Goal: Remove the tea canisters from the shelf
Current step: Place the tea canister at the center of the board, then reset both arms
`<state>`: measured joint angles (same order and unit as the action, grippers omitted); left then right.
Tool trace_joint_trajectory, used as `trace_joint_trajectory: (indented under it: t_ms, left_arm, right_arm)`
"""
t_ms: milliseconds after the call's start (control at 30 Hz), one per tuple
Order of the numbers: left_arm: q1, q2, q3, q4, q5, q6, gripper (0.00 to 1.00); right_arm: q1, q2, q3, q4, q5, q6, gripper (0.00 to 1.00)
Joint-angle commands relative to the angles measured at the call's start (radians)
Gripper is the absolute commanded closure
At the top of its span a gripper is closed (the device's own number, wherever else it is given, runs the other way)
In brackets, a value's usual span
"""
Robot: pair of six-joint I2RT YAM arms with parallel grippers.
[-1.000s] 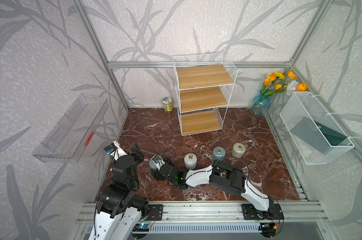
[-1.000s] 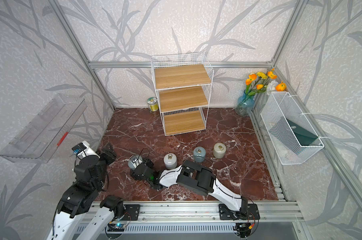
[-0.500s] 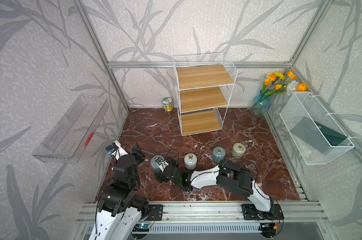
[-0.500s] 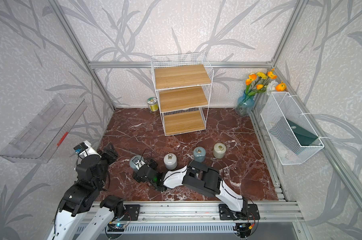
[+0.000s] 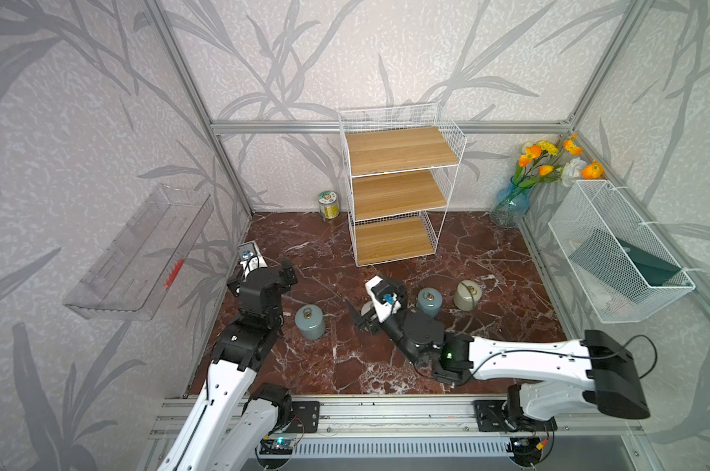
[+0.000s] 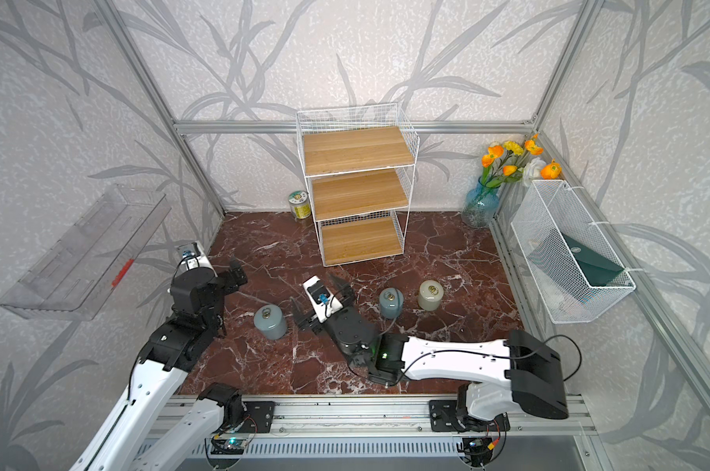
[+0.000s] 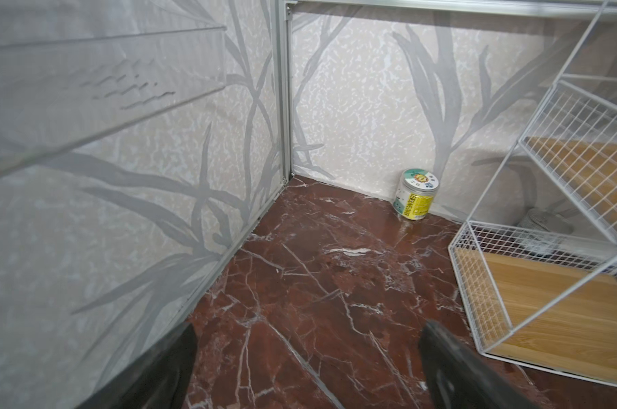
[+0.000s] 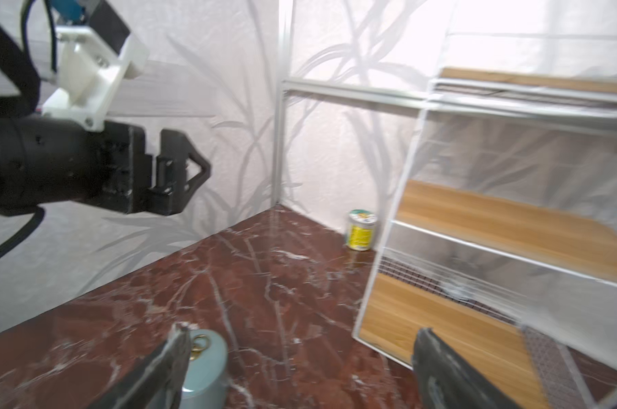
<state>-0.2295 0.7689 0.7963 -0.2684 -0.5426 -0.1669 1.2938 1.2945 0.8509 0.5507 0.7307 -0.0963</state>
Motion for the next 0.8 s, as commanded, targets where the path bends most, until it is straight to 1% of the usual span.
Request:
trace_joint_trajectory:
  t_ms: [0, 33, 100, 133, 200, 233, 300, 367, 433, 500, 567, 600, 633, 700, 767]
  left_arm:
    - [0.014, 0.083, -0.057, 0.181, 0.025, 0.202, 0.0]
    - [0.022, 0.114, -0.074, 0.211, 0.007, 0.195, 0.0]
    - [0.035, 0.166, -0.097, 0.245, -0.021, 0.128, 0.0]
    - [0.042, 0.191, -0.121, 0.29, 0.013, 0.122, 0.0]
    - [0.048, 0.249, -0.192, 0.427, 0.091, 0.175, 0.0]
    - [0.048, 0.283, -0.22, 0.488, 0.095, 0.198, 0.0]
    - [0.053, 0.347, -0.232, 0.518, 0.063, 0.204, 0.0]
    - [0.069, 0.406, -0.246, 0.566, 0.079, 0.204, 0.0]
    - [0.09, 0.461, -0.271, 0.634, 0.144, 0.209, 0.0]
    - [0.106, 0.507, -0.285, 0.69, 0.178, 0.207, 0.0]
    - [0.123, 0.542, -0.296, 0.743, 0.181, 0.207, 0.0]
    - [0.131, 0.558, -0.303, 0.768, 0.181, 0.204, 0.0]
    - [0.142, 0.566, -0.314, 0.79, 0.194, 0.194, 0.0]
    - [0.164, 0.583, -0.335, 0.831, 0.264, 0.183, 0.0]
    - [0.171, 0.616, -0.359, 0.898, 0.284, 0.171, 0.0]
  right_arm:
    - [-0.089, -0.184, -0.087, -0.203, 0.227, -0.031, 0.03]
    - [-0.147, -0.265, -0.123, -0.288, 0.224, 0.048, 0.02]
    - [-0.258, -0.422, -0.199, -0.409, 0.184, 0.165, 0.01]
    - [-0.326, -0.505, -0.246, -0.428, 0.152, 0.178, 0.01]
    - [-0.402, -0.646, -0.337, -0.412, 0.148, 0.147, 0.01]
    - [-0.434, -0.714, -0.387, -0.389, 0.157, 0.116, 0.01]
    - [-0.498, -0.812, -0.474, -0.356, 0.168, 0.067, 0.01]
    - [-0.567, -0.868, -0.541, -0.338, 0.157, 0.028, 0.01]
    - [-0.642, -0.879, -0.6, -0.333, 0.11, 0.008, 0.01]
    - [-0.705, -0.854, -0.639, -0.32, 0.091, -0.001, 0.01]
    - [-0.758, -0.819, -0.664, -0.316, 0.092, 0.028, 0.01]
    - [-0.787, -0.798, -0.68, -0.295, 0.055, 0.038, 0.01]
    - [-0.817, -0.774, -0.705, -0.245, -0.001, 0.034, 0.01]
    - [-0.873, -0.713, -0.744, -0.138, -0.096, 0.033, 0.01]
    - [-0.939, -0.625, -0.757, -0.066, -0.12, 0.068, 0.01]
